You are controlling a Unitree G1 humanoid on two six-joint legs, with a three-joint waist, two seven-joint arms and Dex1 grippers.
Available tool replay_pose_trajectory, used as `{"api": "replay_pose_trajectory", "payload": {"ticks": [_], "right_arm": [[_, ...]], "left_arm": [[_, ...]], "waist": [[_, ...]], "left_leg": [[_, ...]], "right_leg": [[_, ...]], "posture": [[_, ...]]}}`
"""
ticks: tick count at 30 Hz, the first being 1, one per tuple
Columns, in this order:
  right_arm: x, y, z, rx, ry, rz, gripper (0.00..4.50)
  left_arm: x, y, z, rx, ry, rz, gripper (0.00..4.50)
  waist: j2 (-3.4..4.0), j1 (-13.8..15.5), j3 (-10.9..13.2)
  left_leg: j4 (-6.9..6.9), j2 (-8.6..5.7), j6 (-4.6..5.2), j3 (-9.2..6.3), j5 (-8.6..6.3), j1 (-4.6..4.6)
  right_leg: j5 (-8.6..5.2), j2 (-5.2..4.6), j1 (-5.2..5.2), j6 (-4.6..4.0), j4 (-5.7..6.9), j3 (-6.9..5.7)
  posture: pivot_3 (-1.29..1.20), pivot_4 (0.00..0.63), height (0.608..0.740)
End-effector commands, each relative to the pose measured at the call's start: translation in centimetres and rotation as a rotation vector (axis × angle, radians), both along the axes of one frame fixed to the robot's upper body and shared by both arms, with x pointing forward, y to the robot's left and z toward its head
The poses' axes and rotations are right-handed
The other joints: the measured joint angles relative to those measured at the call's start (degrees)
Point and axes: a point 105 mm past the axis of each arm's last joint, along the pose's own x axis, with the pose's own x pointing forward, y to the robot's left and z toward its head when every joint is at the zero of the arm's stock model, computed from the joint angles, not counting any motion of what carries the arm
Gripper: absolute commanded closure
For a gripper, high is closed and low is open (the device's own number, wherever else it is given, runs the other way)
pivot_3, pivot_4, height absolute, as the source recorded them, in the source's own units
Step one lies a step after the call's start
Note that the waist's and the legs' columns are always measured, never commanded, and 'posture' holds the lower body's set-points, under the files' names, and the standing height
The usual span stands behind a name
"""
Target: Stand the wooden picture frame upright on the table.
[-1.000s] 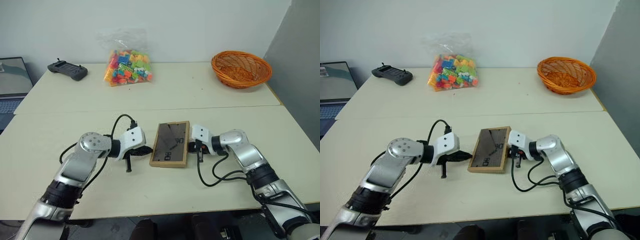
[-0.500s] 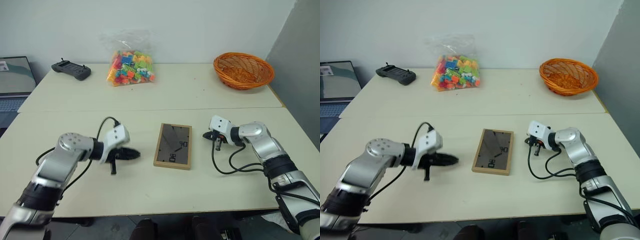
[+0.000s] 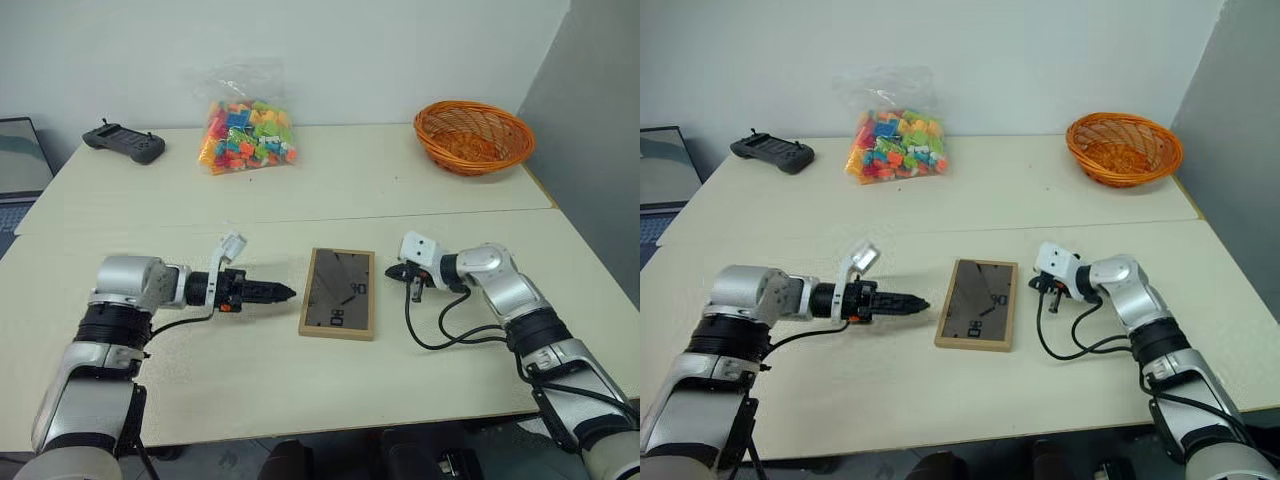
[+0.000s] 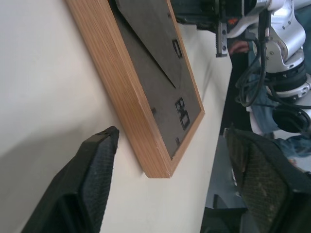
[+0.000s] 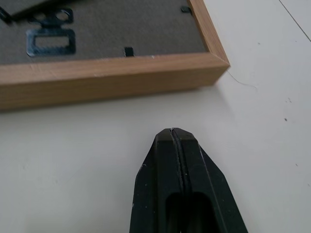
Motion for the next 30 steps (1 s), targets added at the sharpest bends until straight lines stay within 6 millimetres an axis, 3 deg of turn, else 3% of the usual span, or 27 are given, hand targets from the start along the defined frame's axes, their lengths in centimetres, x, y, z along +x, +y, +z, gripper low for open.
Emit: {"api": "replay_pose_trajectory", "payload": {"ticks": [1,5,7,11,16,30], "right_arm": [[-1.1,1.2,1.1,0.030,0.005,0.056,4.50],[-2.6,2.0,0.8,0.051,0.045,0.095,4.50],[-2.9,2.8,0.6,0.058,0.047,0.097,4.50],[-2.7,4.3,1.0,0.093,0.038,0.084,4.50],[-2.3,4.7,1.4,0.102,0.024,0.069,4.50],[-2.1,2.2,0.1,0.070,0.022,-0.004,4.50]], "left_arm": [[-0.9,-0.7,-0.2,-0.039,0.024,-0.025,0.02],[-1.2,-1.7,-0.7,-0.112,0.095,0.006,0.02],[-2.1,-2.4,-1.9,-0.096,0.129,-0.015,0.02],[-2.6,-3.5,-3.2,-0.100,0.152,-0.001,0.02],[-1.8,-4.5,-2.9,-0.131,0.109,0.031,0.02],[-1.1,-4.0,-2.0,-0.169,0.037,0.098,2.72]], "waist": [[0.00,0.1,0.0],[0.01,0.5,0.0],[0.01,0.5,0.0],[0.02,0.5,0.0],[0.09,1.1,-0.1],[0.07,0.8,-0.1]], "left_leg": [[0.00,0.00,0.00,0.00,0.00,-0.01],[0.00,-0.03,0.01,0.00,-0.01,-0.02],[0.01,-0.04,0.02,0.00,-0.01,-0.02],[0.01,-0.04,0.02,-0.01,-0.01,0.04],[0.00,-0.12,0.02,0.00,-0.01,0.05],[0.01,-0.13,0.01,-0.03,-0.01,0.05]], "right_leg": [[0.00,0.00,0.00,0.00,0.00,-0.01],[0.00,-0.05,0.01,0.00,-0.01,-0.03],[0.00,-0.06,0.01,0.00,0.02,-0.03],[0.00,-0.05,0.00,0.00,0.06,0.02],[0.00,-0.14,0.06,0.00,0.06,-0.03],[0.02,-0.18,0.09,0.02,0.04,-0.08]], "posture": [[0.00,0.150,0.740],[0.00,0.150,0.740],[0.00,0.150,0.740],[0.00,0.150,0.740],[0.00,0.150,0.740],[0.00,0.150,0.740]]}}
